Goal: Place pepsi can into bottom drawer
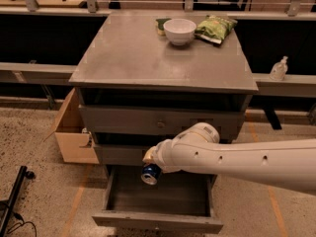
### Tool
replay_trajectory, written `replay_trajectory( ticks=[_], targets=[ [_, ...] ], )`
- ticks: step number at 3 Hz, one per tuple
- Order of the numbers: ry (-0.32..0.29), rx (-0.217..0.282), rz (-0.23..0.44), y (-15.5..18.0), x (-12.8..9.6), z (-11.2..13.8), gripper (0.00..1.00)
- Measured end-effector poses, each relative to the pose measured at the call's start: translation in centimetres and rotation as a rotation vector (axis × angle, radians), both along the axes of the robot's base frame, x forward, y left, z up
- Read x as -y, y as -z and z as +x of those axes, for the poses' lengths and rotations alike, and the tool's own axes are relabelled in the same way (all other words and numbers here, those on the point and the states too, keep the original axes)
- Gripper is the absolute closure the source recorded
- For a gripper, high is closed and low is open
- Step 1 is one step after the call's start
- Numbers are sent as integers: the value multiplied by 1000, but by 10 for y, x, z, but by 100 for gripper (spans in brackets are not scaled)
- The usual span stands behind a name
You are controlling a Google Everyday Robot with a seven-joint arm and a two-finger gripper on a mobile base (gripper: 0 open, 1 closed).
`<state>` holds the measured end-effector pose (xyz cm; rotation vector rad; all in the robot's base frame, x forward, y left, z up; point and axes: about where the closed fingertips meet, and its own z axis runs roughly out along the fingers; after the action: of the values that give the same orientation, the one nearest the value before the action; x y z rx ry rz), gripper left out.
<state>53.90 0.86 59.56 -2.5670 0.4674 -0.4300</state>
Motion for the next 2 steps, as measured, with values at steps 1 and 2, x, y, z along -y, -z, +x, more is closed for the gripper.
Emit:
replay_trajectory(
  ticks=[1, 2],
  targets=[
    [0, 22, -17, 42, 7, 11, 100],
    [-29, 54, -31, 74, 12, 29, 100]
  ],
)
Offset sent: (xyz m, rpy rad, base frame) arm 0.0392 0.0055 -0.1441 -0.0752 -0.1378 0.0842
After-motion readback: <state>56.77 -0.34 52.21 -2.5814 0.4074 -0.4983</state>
